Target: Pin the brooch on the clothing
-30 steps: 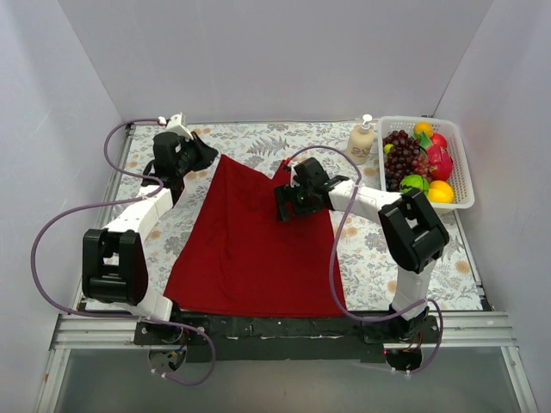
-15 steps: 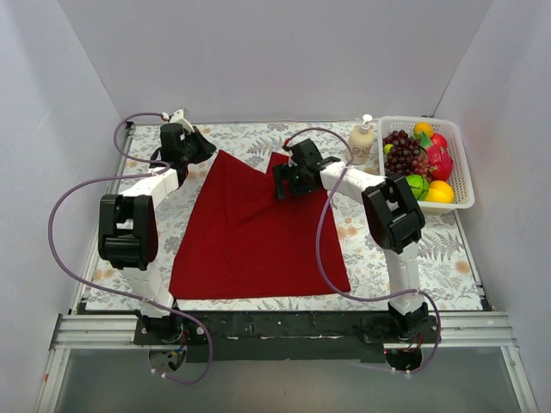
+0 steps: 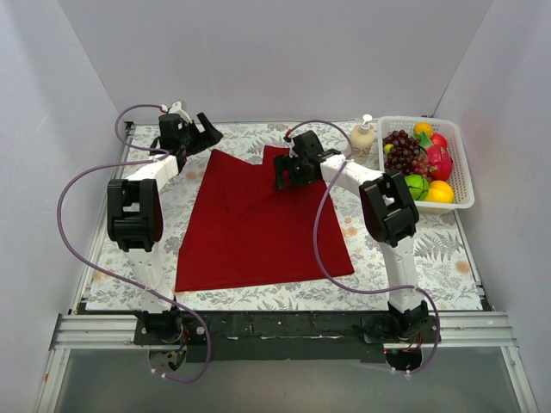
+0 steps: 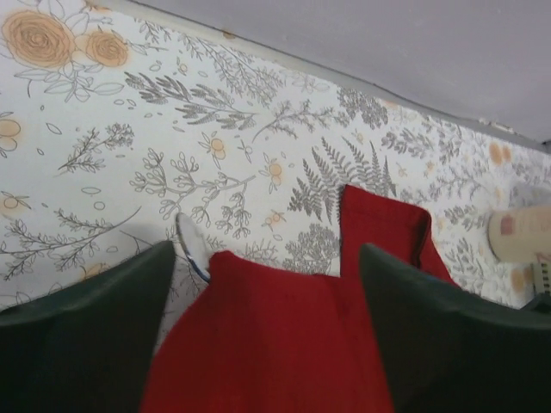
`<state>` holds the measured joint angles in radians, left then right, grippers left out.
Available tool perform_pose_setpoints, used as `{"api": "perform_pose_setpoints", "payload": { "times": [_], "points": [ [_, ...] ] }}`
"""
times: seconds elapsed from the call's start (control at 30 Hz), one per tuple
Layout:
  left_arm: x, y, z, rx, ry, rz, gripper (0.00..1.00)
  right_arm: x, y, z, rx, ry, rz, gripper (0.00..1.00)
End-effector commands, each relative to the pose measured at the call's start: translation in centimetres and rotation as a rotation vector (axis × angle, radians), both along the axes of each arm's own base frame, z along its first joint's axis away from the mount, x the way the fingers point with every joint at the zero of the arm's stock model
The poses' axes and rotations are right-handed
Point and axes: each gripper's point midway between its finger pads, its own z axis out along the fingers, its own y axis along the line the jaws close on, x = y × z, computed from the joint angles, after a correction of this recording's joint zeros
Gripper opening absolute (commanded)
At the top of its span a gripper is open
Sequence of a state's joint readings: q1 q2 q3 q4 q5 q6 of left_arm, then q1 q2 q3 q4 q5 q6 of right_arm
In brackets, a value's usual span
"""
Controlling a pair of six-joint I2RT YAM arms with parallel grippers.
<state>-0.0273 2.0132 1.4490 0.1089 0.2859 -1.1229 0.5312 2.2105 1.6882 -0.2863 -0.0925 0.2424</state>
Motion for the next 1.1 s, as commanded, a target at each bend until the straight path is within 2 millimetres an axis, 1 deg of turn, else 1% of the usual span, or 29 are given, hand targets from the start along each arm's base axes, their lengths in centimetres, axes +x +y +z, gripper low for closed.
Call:
{"api": "perform_pose_setpoints", "payload": {
  "times": [0.0, 0.07, 0.1, 0.13, 0.17, 0.2, 0.23, 0.27, 0.3, 0.33, 0.37, 0.4, 0.43, 0.47, 0.5, 0.53, 0.57, 0.63, 0.67, 0.7, 0.77, 0.8, 0.83, 0.87, 0.9, 0.93, 0.97, 1.03, 1.07],
  "points": [
    [-0.6, -0.1, 5.9, -0.015, -0.089, -0.028, 0.98, -0.9, -0.7, 5.3, 0.037, -0.071, 0.007, 0.98],
    [-1.5, -0.1, 6.6, -0.014, -0.089, -0.027, 0.98, -1.8, -1.2, 5.6, 0.04, -0.064, 0.005, 0.98],
    [-2.3, 0.0, 7.8, -0.01, -0.099, -0.029, 0.98, -2.2, -1.3, 6.9, 0.055, -0.083, 0.001, 0.98],
    [-2.9, 0.0, 8.4, -0.007, -0.104, -0.03, 0.98, -2.8, -1.7, 6.7, 0.054, -0.076, -0.002, 0.98],
    [-3.7, 0.0, 8.2, -0.005, -0.089, -0.029, 0.98, -3.2, -1.9, 7.1, 0.061, -0.079, -0.002, 0.98],
    [-4.6, 0.0, 10.1, -0.002, -0.121, -0.032, 0.98, -3.6, -2.1, 8.4, 0.075, -0.101, -0.005, 0.98],
    [-5.6, 0.0, 9.9, -0.003, -0.097, -0.034, 0.98, -4.4, -2.5, 7.9, 0.072, -0.082, -0.009, 0.98],
    [-6.4, 0.0, 10.2, -0.001, -0.099, -0.038, 0.98, -4.8, -2.7, 8.1, 0.076, -0.085, -0.009, 0.98],
    [-8.1, 0.1, 11.2, -0.003, -0.11, -0.035, 0.98, -5.3, -3.0, 9.2, 0.088, -0.102, -0.012, 0.98],
    [-9.0, 0.2, 11.3, -0.002, -0.11, -0.028, 0.98, -5.7, -3.1, 9.5, 0.097, -0.107, -0.013, 0.98],
    [-9.9, 0.2, 11.8, -0.002, -0.117, -0.023, 0.98, -6.6, -3.7, 8.8, 0.088, -0.089, -0.014, 0.98],
    [-11.1, 0.4, 10.7, -0.001, -0.086, -0.014, 0.98, -7.0, -3.9, 9.7, 0.098, -0.105, -0.017, 0.98],
    [-12.4, 0.7, 12.5, -0.007, -0.119, 0.013, 0.98, -7.5, -4.1, 9.8, 0.101, -0.101, -0.019, 0.98],
    [-13.2, 1.0, 12.7, -0.006, -0.118, 0.025, 0.98, -8.4, -4.6, 9.0, 0.089, -0.083, -0.021, 0.98],
    [-14.3, 1.2, 11.5, -0.002, -0.072, 0.039, 0.98, -8.7, -4.9, 9.8, 0.095, -0.098, -0.022, 0.98],
    [-15.4, 1.4, 12.7, -0.006, -0.089, 0.053, 0.98, -9.2, -5.2, 9.7, 0.093, -0.092, -0.024, 0.98],
    [-16.0, 1.5, 12.5, -0.005, -0.077, 0.062, 0.98, -10.0, -5.7, 9.1, 0.078, -0.074, -0.025, 0.98],
    [-17.7, 1.8, 11.3, -0.009, -0.011, 0.086, 0.98, -10.9, -6.4, 9.4, 0.073, -0.075, -0.03, 0.98],
    [-18.5, 2.1, 11.7, -0.024, -0.002, 0.113, 0.98, -11.1, -6.8, 10.0, 0.073, -0.087, -0.039, 0.98],
    [-19.5, 2.1, 10.7, -0.026, 0.053, 0.121, 0.98, -12.0, -7.3, 9.2, 0.055, -0.065, -0.041, 0.98],
    [-20.8, 2.3, 10.0, -0.047, 0.112, 0.156, 0.98, -12.8, -8.0, 9.7, 0.055, -0.077, -0.049, 0.98],
    [-21.8, 2.3, 8.9, -0.05, 0.171, 0.157, 0.98, -13.6, -8.5, 8.9, 0.042, -0.056, -0.056, 0.98],
    [-22.4, 2.1, 8.6, -0.057, 0.195, 0.156, 0.98, -14.0, -8.9, 8.9, 0.041, -0.055, -0.065, 0.98],
    [-23.0, 2.0, 7.8, -0.072, 0.23, 0.161, 0.98, -14.4, -9.2, 9.6, 0.049, -0.075, -0.073, 0.98],
    [-23.9, 1.8, 7.2, -0.085, 0.27, 0.162, 0.98, -14.8, -9.6, 9.6, 0.049, -0.074, -0.086, 0.98],
    [-24.5, 1.7, 6.8, -0.092, 0.291, 0.161, 0.98, -15.7, -10.2, 8.7, 0.033, -0.054, -0.092, 0.98],
    [-25.4, 1.6, 5.7, -0.098, 0.336, 0.164, 0.98, -16.0, -10.7, 9.3, 0.037, -0.077, -0.107, 0.98],
    [-26.4, 1.4, 5.0, -0.114, 0.372, 0.167, 0.98, -17.3, -11.6, 8.3, 0.023, -0.05, -0.129, 0.98],
    [-27.2, 1.5, 4.0, -0.11, 0.409, 0.169, 0.98, -17.4, -12.5, 8.4, 0.003, -0.07, -0.16, 0.98]
  ]
}}
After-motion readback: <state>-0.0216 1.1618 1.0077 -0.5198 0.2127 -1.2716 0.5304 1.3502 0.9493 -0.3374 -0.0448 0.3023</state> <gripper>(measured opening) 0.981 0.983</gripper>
